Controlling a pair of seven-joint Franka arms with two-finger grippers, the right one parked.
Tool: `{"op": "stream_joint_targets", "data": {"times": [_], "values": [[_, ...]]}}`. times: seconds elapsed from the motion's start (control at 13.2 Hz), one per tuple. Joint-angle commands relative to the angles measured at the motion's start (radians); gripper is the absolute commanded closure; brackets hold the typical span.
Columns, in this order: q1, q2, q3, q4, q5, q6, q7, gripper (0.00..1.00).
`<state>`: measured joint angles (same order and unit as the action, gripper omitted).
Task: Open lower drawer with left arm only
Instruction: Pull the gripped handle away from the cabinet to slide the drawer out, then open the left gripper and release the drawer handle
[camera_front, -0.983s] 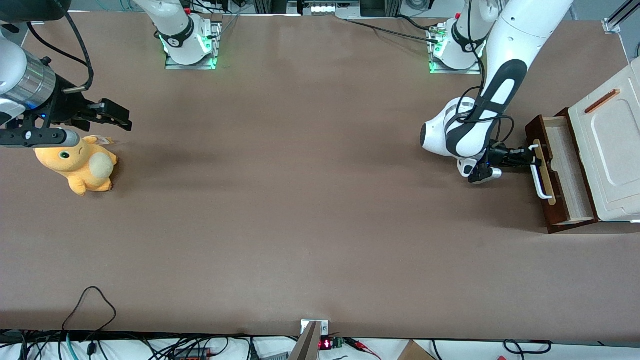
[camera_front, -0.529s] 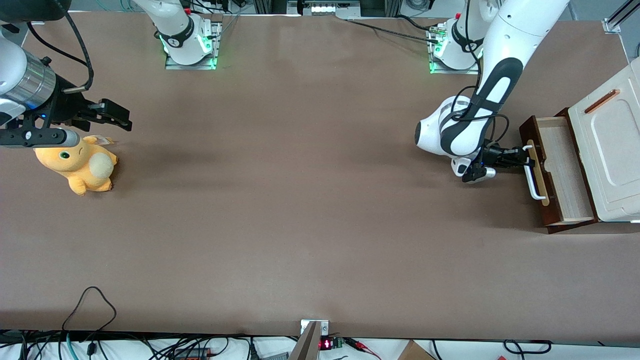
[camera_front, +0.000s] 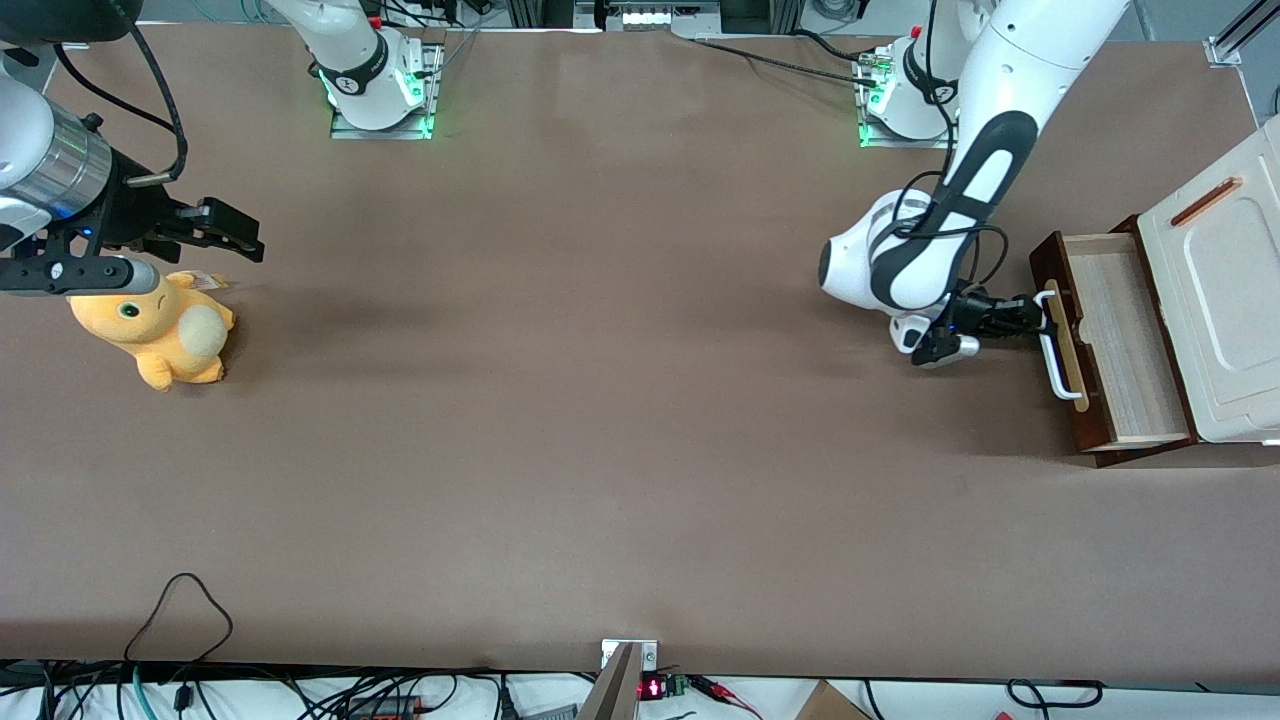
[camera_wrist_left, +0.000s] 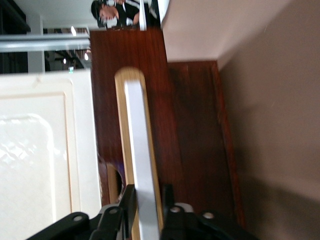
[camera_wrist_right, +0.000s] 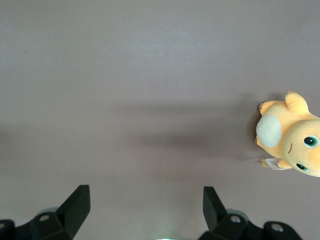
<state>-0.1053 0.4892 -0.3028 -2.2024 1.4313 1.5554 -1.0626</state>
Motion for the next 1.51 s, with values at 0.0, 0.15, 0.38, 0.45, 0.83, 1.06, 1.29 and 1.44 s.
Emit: {"op": "stream_joint_targets", "data": {"times": [0.0, 0.15, 0.38, 0.45, 0.83, 1.06, 1.29, 1.44], "values": [[-0.028, -0.032, -0.012, 0.029, -0.066, 0.003, 0.039, 0.0], [-0.028, -0.046, -0.035, 0.064, -0.136, 0.009, 0.042, 0.0], [-0.024, -0.113, -0.065, 0.139, -0.3, 0.055, 0.106, 0.0], [-0.019, -0.138, -0.065, 0.198, -0.387, 0.06, 0.196, 0.0], [0.048, -0.26, -0.062, 0.47, -0.783, 0.06, 0.607, 0.0], [0.101, -0.339, -0.041, 0.567, -1.073, 0.048, 0.659, 0.0], [0.119, -0.398, 0.087, 0.612, -1.32, 0.031, 0.792, 0.0], [0.119, -0.428, 0.187, 0.613, -1.428, 0.02, 0.925, 0.0]]}}
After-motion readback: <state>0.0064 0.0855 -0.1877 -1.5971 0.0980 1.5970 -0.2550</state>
